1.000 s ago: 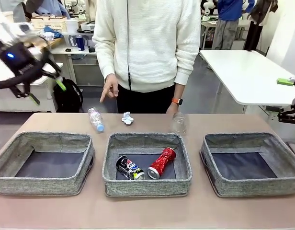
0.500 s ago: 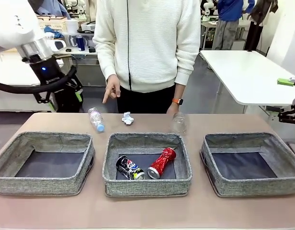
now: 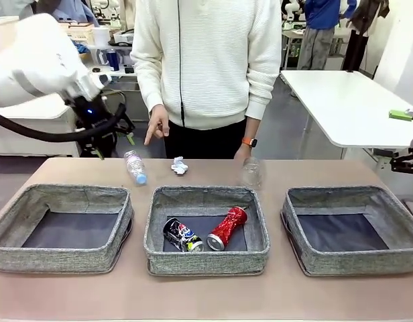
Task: Sort the waste into the appropriate baskets.
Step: Pick up the waste item pointed out by the person.
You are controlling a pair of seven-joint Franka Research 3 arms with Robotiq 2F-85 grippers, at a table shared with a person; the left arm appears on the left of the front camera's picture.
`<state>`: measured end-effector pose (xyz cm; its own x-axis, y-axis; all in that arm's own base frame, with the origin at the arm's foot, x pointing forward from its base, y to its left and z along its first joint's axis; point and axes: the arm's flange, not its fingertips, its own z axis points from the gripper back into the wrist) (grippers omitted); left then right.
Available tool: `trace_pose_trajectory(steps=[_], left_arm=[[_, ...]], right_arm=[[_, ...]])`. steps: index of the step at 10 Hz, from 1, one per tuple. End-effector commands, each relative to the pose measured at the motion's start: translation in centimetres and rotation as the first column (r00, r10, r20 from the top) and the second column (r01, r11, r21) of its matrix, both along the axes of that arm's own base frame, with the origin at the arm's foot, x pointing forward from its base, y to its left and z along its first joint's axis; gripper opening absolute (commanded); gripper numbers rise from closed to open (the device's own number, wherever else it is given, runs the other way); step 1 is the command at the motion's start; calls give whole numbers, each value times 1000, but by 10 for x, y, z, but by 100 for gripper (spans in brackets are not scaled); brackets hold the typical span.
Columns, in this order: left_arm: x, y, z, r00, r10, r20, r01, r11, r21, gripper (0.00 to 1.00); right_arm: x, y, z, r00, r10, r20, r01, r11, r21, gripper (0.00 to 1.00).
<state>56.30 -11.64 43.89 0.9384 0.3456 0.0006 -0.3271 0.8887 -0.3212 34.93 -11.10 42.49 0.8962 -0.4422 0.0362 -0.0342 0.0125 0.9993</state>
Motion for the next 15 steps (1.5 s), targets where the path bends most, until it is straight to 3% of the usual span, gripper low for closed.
trace_pose_trajectory(steps=[1, 3, 5, 10, 14, 15], left_arm=[[21, -8, -22, 1000, -12, 26, 11, 998, 57, 100], [43, -18, -47, 995, -57, 84, 47, 992, 116, 100], [66, -26, -76, 998, -38, 51, 26, 974, 225, 100], [75, -43, -106, 996, -35, 84, 15, 973, 229, 100], [75, -43, -114, 998, -12, 59, -2, 971, 239, 100], [76, -44, -114, 998, -9, 56, -4, 972, 235, 87]], right_arm=[[1, 1, 1, 1000, -2, 29, 2, 1000, 11, 100], [1, 1, 1, 1000, -2, 29, 2, 1000, 11, 100], [1, 1, 1, 1000, -2, 29, 2, 1000, 11, 100], [1, 1, 1, 1000, -2, 29, 2, 1000, 11, 100], [1, 1, 1, 1000, -2, 29, 2, 1000, 11, 100], [1, 1, 1, 1000, -2, 29, 2, 1000, 11, 100]])
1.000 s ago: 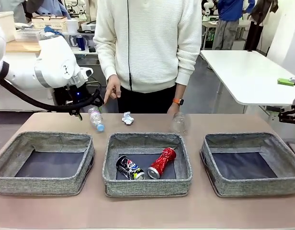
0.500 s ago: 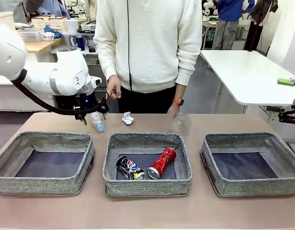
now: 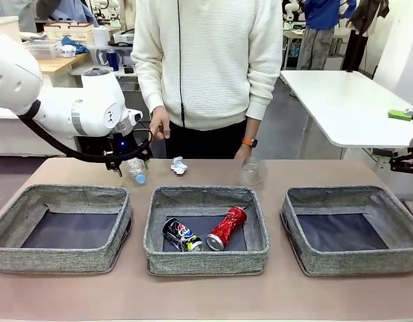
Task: Sort the waste into the appropriate baskets.
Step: Pick up the waste item pointed out by the person.
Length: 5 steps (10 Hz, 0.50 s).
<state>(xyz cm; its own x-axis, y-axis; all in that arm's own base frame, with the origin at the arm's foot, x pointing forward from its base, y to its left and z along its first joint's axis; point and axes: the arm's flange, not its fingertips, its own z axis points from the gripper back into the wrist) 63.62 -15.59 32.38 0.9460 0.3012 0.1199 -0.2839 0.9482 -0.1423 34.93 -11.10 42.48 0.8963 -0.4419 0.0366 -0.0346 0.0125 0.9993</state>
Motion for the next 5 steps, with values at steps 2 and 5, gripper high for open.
trace_pose_trajectory(steps=[2, 5], left_arm=[[3, -4, 0, 999, 39, 11, -40, 998, 38, 40], [4, -4, 0, 999, 43, 16, -43, 998, 37, 0]], right_arm=[[1, 1, 1, 1000, -3, 29, 2, 1000, 11, 100], [1, 1, 1, 1000, -3, 29, 2, 1000, 11, 100]])
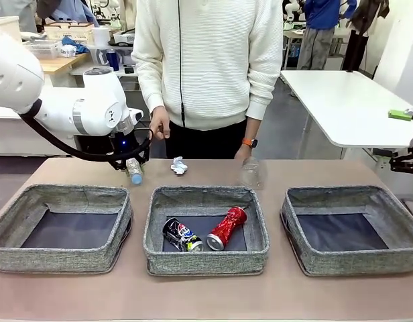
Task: Sort the waste into the appropriate baskets.
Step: Pick up the waste item pointed out by the person.
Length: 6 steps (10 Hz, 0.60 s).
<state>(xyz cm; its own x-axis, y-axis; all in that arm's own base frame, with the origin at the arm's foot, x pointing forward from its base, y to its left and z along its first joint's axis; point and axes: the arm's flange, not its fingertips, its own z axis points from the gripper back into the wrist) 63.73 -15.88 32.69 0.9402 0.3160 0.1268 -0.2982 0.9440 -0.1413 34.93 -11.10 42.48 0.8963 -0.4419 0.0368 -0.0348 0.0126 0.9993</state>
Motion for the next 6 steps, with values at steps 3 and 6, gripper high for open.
trace_pose_trajectory(steps=[3, 6], left_arm=[[2, 0, -3, 999, 37, 10, -37, 998, 43, 0], [-1, 8, 7, 998, 69, -12, -68, 996, 52, 0]], right_arm=[[1, 1, 1, 1000, -3, 29, 2, 1000, 11, 100], [1, 1, 1, 1000, -3, 29, 2, 1000, 11, 100]])
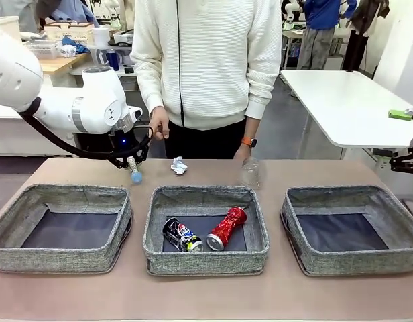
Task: Sort the waste into the appropriate baskets.
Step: Pick up the waste item pointed out by the person.
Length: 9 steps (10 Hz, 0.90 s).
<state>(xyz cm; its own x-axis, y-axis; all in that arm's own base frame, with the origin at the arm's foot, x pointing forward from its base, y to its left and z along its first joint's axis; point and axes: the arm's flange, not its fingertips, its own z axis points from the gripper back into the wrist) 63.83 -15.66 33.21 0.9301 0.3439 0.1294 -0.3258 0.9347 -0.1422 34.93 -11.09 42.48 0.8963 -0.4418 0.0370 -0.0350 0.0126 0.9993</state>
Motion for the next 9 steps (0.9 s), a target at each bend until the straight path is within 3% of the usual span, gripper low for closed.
trace_pose_trajectory(steps=[1, 2, 3, 4, 5, 6, 7, 8, 9], left_arm=[[-11, 13, 22, 998, 54, -25, -52, 997, 64, 0], [-27, 22, 52, 999, 44, -31, -43, 999, 31, 0], [-52, 30, 92, 996, 22, -85, -25, 999, -34, 0], [-87, 34, 137, 988, -91, -128, 77, 991, -112, 0], [-127, 39, 186, 970, -217, -112, 188, 957, -219, 0], [-162, 37, 216, 898, -382, -219, 307, 900, -310, 0], [-201, 30, 224, 842, -465, -273, 397, 878, -268, 0], [-224, 22, 223, 818, -513, -260, 455, 854, -251, 0], [-236, 12, 216, 840, -511, -184, 464, 851, -244, 0]], right_arm=[[1, 1, 1, 1000, -3, 28, 2, 1000, 11, 100], [1, 1, 1, 1000, -3, 28, 2, 1000, 11, 100], [1, 1, 1, 1000, -3, 28, 2, 1000, 11, 100], [1, 1, 1, 1000, -3, 28, 2, 1000, 11, 100], [1, 1, 1, 1000, -3, 28, 2, 1000, 11, 100], [1, 1, 1, 1000, -3, 28, 2, 1000, 11, 100], [1, 1, 1, 1000, -3, 28, 2, 1000, 11, 100], [1, 1, 1, 1000, -3, 28, 2, 1000, 11, 100], [1, 1, 1, 1000, -3, 28, 2, 1000, 11, 100]])
